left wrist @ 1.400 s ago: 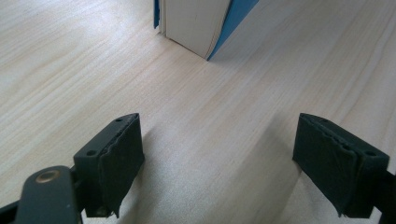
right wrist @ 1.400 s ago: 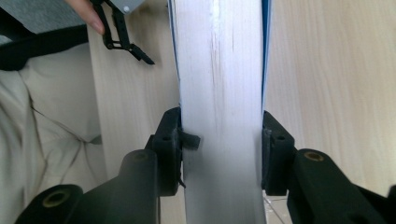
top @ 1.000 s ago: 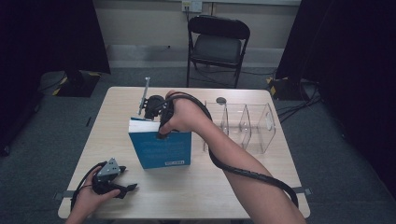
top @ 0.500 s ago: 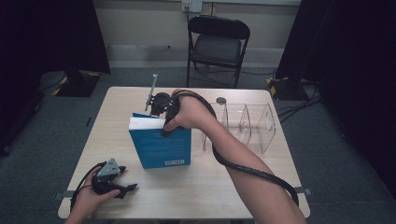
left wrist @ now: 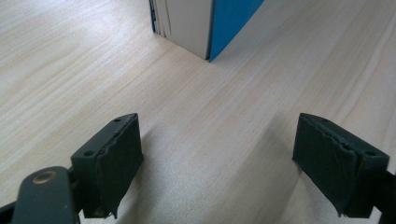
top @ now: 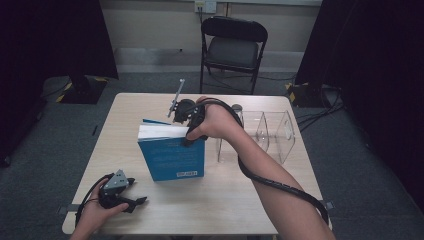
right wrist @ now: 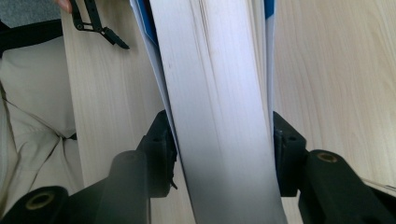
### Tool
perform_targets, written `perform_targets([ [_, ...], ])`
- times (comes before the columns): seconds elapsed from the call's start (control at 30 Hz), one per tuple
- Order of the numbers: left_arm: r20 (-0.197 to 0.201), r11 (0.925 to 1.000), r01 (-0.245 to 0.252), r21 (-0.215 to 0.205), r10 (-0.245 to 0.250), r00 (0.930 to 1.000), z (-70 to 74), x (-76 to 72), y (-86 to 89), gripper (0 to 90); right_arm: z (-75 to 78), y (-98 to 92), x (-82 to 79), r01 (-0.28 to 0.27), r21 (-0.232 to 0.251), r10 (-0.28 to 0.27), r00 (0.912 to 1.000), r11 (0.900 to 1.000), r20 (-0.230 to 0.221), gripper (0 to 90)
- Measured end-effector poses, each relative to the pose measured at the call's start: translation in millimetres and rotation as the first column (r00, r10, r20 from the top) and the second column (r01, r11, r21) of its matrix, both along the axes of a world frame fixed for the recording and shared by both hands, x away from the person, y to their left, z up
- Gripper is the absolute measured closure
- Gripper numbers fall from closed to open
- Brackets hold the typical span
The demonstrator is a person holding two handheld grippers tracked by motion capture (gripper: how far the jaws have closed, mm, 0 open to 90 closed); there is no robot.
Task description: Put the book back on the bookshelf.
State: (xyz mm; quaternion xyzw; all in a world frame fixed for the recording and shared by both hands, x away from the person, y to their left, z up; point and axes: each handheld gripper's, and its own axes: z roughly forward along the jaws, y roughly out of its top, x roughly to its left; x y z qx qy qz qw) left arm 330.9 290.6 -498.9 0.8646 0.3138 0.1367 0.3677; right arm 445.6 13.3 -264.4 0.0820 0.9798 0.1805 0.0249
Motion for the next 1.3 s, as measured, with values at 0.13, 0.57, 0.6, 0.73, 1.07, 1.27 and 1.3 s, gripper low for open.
perform_targets([
  [0.13, 0.000, 1.0000, 0.000, -0.001, 0.000, 1.0000, -0.1, 0.0, 0.1, 14.9, -0.7, -5.7, 0.2, 0.007, 0.008, -0.007, 1.0000, 1.000, 0.002, 51.8],
  [0.57, 0.007, 0.9999, 0.001, -0.013, -0.001, 1.0000, -1.3, -0.1, -0.1, 14.6, -2.6, -19.7, 2.1, 0.033, 0.019, -0.033, 0.9994, 0.999, -0.012, 50.4],
  [0.6, 0.006, 0.9999, 0.000, -0.013, 0.000, 1.0000, -1.3, -0.2, -0.1, 14.6, -2.7, -20.1, 2.1, 0.031, 0.015, -0.031, 0.9995, 0.999, -0.008, 50.5],
  [0.73, 0.007, 0.9999, 0.000, -0.015, 0.000, 1.0000, -1.4, -0.4, -0.1, 14.4, -4.9, -22.6, 2.5, 0.033, 0.008, -0.033, 0.9994, 0.999, -0.007, 50.4],
  [1.07, 0.004, 1.0000, 0.001, -0.009, -0.001, 1.0000, -1.4, -0.3, -0.7, 13.3, -16.3, -26.4, 3.2, 0.035, 0.022, -0.035, 0.9993, 0.999, -0.014, 50.3],
  [1.27, 0.001, 1.0000, 0.003, -0.009, -0.003, 1.0000, -1.5, -0.3, -1.8, 12.1, -18.5, -24.5, 3.8, 0.027, 0.023, -0.027, 0.9993, 0.999, -0.025, 50.0],
  [1.3, 0.001, 1.0000, 0.003, -0.009, -0.003, 1.0000, -1.6, -0.3, -1.7, 12.1, -19.0, -23.5, 3.6, 0.028, 0.022, -0.028, 0.9994, 0.999, -0.022, 50.0],
])
